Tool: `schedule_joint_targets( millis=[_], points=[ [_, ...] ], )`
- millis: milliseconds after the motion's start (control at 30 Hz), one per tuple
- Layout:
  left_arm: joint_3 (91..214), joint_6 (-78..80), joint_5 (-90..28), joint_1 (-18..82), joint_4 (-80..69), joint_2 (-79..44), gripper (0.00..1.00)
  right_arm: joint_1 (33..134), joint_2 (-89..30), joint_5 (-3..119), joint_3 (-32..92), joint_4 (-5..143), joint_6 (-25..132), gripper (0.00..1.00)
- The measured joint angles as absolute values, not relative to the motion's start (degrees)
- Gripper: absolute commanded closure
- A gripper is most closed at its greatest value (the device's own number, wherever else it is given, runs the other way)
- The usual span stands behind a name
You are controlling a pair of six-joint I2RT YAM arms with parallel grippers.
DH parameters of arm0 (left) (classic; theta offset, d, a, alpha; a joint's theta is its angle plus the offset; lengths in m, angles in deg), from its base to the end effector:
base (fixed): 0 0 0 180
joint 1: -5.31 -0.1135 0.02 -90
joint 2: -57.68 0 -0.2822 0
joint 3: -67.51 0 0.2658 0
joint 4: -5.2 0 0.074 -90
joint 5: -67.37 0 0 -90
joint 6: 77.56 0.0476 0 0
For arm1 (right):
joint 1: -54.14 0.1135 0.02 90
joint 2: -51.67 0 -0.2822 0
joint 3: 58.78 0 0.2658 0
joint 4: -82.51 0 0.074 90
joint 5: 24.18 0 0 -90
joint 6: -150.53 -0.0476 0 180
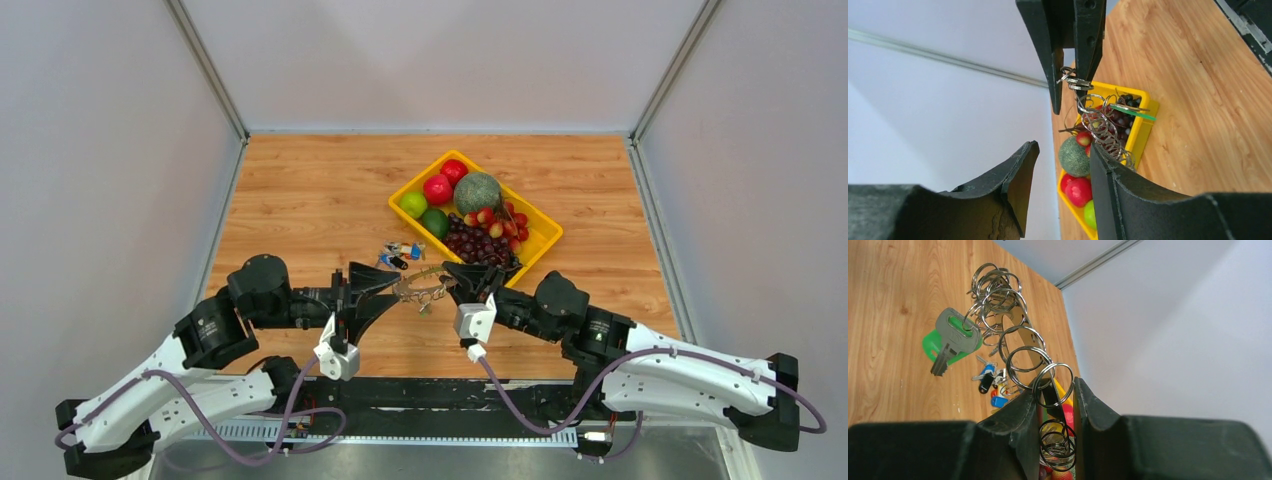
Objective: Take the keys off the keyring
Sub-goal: Remove the key from the keyring.
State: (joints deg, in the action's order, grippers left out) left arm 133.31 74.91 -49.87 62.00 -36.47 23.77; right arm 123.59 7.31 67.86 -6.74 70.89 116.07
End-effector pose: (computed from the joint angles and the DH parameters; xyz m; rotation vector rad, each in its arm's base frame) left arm 0.0510 -0.1174 0.3916 1.6409 0.5613 -0.3390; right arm 0.0728 0.1894 0.3380 -1.4434 0.7823 0.1565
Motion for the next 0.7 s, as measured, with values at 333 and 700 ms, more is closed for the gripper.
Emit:
schedule_joint_targets(
  millis=[333,700],
  points=[
    [139.3,85.1,-47.5,70.8,-43.0,15.5,0.49,120.4,7.2,64.5,-4.4,67.9,112.2,1.00],
    [138.3,89.9,-31.6,80.9,-44.3,13.3,0.47,118.1,5.8,61.3,-4.0,66.7,110.6,1.00]
  ],
)
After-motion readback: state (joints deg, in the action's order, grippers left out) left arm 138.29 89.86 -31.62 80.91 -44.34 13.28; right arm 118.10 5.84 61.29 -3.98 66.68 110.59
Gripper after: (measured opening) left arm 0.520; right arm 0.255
